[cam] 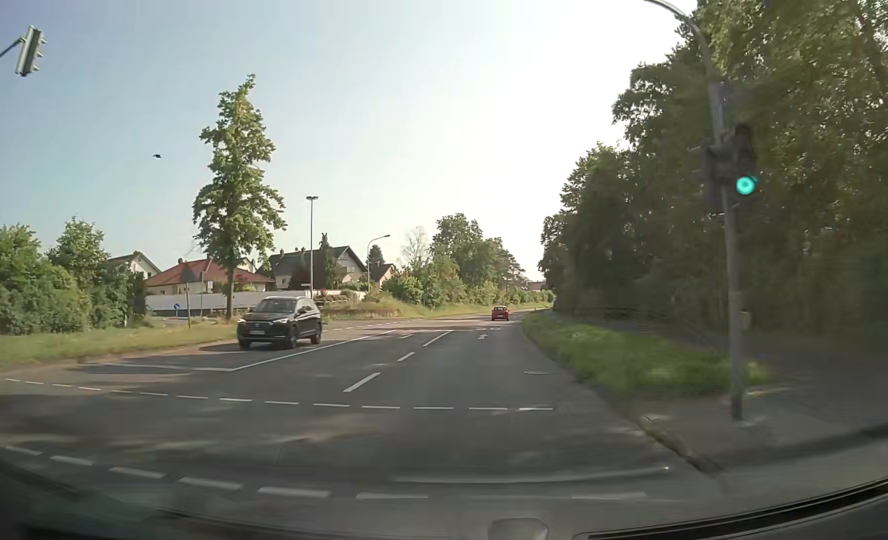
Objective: Follow the waypoints while adhering to traffic rules and regulations
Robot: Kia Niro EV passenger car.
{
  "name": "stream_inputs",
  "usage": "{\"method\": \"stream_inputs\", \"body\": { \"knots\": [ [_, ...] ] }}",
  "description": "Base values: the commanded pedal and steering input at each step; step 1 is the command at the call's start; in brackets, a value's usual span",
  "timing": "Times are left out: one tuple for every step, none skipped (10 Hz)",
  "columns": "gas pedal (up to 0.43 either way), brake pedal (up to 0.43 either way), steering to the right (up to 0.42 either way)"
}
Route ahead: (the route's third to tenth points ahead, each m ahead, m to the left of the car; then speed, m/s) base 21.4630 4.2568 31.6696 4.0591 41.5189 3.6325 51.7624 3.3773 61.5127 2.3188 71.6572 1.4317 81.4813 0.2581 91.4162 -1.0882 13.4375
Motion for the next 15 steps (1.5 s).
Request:
{"method": "stream_inputs", "body": {
  "knots": [
    [0.039, 0.03, 0.005],
    [0.039, 0.03, 0.005],
    [0.039, 0.03, 0.005],
    [0.039, 0.03, 0.005],
    [0.039, 0.024, 0.006],
    [0.039, 0.03, 0.006],
    [0.039, 0.03, 0.006],
    [0.039, 0.03, 0.006],
    [0.039, 0.03, 0.006],
    [0.039, 0.03, 0.005],
    [0.039, 0.03, 0.005],
    [0.039, 0.024, 0.005],
    [0.039, 0.03, 0.005],
    [0.039, 0.03, 0.005],
    [0.039, 0.03, 0.005]
  ]
}}
